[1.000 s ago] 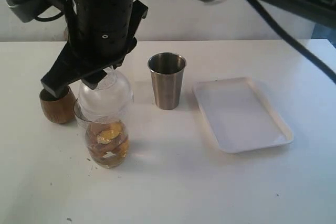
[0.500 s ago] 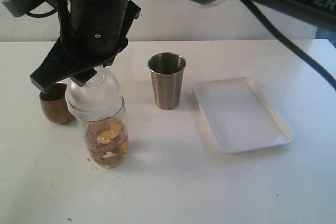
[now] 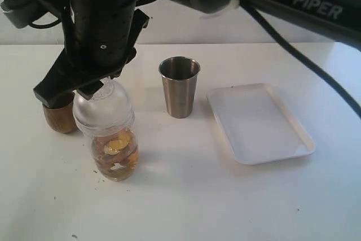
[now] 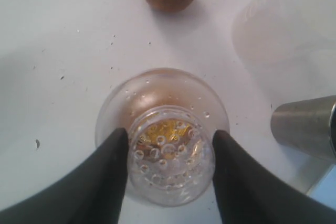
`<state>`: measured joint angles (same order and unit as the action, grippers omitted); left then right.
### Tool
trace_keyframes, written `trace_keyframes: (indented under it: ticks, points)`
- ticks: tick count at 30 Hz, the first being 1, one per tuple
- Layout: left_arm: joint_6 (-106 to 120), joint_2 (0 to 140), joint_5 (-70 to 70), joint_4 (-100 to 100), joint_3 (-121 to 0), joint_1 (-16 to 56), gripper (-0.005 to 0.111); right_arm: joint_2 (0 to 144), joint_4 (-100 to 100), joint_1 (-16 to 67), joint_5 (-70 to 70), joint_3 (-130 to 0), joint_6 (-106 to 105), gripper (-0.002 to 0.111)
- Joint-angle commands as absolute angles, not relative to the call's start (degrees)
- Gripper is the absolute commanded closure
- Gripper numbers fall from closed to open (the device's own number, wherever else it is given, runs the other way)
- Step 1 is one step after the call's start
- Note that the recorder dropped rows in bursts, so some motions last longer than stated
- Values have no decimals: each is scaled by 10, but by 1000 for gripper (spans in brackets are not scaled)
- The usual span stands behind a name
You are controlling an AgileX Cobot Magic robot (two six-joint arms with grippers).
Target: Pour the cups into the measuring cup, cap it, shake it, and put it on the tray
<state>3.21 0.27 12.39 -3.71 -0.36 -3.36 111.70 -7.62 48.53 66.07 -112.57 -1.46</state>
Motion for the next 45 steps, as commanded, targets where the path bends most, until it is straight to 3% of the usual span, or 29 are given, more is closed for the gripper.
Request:
trace_keyframes:
  ticks: [1,30,34,40,45]
  points:
    - [31,0,116,-42,0,-35,107,1115,-78,480,661,-1124,-14,108]
    - [31,0,116,-42,0,-35,107,1144,-78,479,664,-1124,-7,108]
    - [31,0,116,-42,0,-35,107,1143,-78,479,667,-1124,-7,94]
    - [31,0,116,-42,0,-35,107,1139,-78,479,666,-1124,-7,63]
    - [31,0,116,-42,0,-35,107,1133,-88,479,665,-1126,-10,55]
